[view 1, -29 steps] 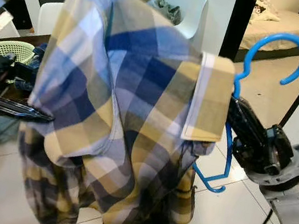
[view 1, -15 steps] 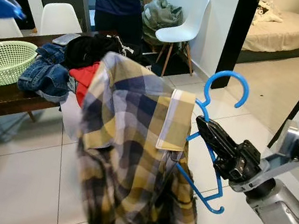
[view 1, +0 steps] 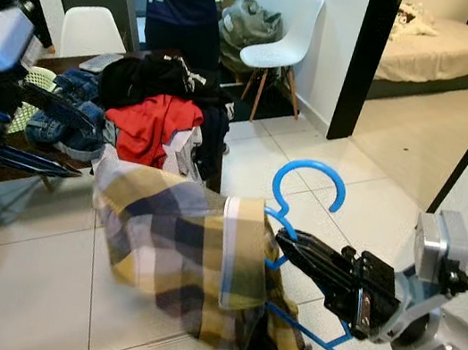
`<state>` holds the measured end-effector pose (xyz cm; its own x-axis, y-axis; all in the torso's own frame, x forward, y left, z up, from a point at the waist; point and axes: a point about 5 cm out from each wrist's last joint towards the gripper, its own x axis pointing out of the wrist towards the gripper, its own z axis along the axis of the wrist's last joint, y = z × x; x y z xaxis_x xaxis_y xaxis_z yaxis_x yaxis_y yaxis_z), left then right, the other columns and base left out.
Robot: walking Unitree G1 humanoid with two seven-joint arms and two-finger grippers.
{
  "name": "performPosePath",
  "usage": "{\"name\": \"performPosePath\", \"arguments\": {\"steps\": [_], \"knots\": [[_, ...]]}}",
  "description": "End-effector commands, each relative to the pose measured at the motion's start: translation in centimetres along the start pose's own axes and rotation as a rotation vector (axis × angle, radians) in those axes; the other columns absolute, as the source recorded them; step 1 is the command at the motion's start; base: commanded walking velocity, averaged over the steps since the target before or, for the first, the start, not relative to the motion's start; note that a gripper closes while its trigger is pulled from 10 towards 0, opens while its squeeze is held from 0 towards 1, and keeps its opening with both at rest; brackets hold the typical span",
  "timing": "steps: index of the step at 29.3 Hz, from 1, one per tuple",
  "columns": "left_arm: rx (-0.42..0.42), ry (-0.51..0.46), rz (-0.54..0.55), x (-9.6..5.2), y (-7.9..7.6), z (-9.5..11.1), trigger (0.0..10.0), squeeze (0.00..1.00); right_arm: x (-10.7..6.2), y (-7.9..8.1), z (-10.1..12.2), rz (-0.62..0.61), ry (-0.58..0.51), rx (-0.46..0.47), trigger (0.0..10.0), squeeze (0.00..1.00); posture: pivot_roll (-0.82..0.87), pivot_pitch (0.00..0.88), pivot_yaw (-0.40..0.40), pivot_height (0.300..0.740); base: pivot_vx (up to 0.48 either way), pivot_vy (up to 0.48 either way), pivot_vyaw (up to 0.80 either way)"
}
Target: Hang hanger
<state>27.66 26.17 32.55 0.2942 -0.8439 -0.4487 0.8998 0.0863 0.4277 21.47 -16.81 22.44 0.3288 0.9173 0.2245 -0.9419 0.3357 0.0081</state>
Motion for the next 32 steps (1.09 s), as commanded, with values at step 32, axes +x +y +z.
{"name": "performPosePath", "arguments": {"steps": [32], "knots": [[-0.088, -0.18, -0.305, 5.7, -2.0, -1.1, 10.0, 0.0, 2.8, 3.0, 1.2, 0.202, -0.009, -0.07, 10.0, 0.0, -0.03, 0.0, 0.131, 0.74, 0.0, 0.0, 0.0]]}}
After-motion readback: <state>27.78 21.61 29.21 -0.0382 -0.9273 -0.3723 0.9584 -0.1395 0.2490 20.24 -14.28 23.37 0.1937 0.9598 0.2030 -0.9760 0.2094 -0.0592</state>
